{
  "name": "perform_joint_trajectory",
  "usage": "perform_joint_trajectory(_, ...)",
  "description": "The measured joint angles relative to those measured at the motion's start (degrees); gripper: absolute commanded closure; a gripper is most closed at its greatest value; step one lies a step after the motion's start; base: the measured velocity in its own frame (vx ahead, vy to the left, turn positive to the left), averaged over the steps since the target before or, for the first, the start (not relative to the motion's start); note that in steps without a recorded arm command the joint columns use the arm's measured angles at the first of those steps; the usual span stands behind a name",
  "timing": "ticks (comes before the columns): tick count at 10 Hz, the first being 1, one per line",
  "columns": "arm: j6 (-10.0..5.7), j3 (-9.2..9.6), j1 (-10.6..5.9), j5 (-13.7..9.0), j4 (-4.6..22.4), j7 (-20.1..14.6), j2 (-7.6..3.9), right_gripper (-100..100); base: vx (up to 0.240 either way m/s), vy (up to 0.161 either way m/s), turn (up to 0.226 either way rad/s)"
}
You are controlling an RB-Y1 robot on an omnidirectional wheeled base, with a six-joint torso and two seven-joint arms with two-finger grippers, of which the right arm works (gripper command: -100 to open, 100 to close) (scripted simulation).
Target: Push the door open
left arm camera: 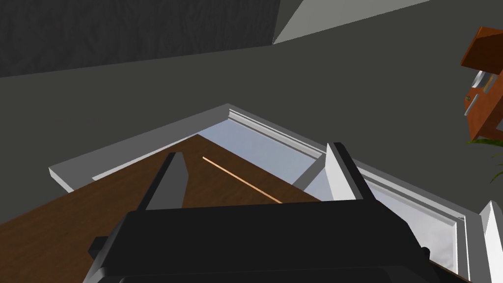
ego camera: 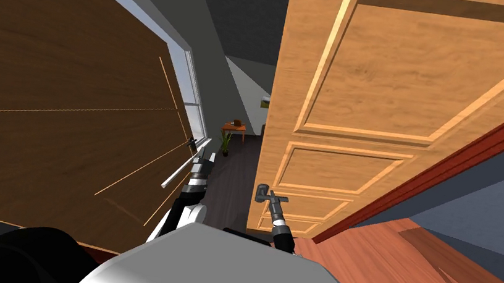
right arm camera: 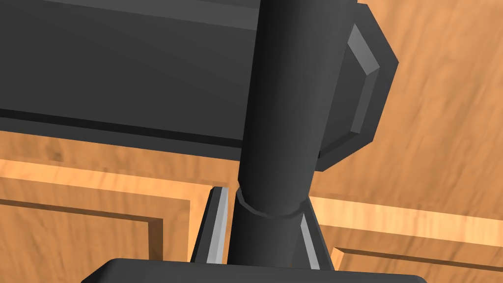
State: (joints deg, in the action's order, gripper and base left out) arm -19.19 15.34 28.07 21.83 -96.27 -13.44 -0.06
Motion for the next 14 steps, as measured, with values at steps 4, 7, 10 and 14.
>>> perform_joint_trajectory(4, 0.17, -2.18, -0.68, -1.2, -0.2, 0.1, -0.52, 100, 0.099, 0.094, -0.07)
perform_joint_trajectory(7, 0.69, -3.94, -1.54, -2.1, 0.4, 0.0, -0.85, 100, 0.095, 0.106, -0.098)
perform_joint_trajectory(10, 0.62, -6.37, -2.46, -3.3, 1.3, 0.1, -0.77, 100, 0.144, 0.135, -0.112)
perform_joint_trajectory(14, 1.03, -9.67, -3.52, -4.7, 1.7, 0.7, 0.9, 100, 0.18, 0.152, -0.121)
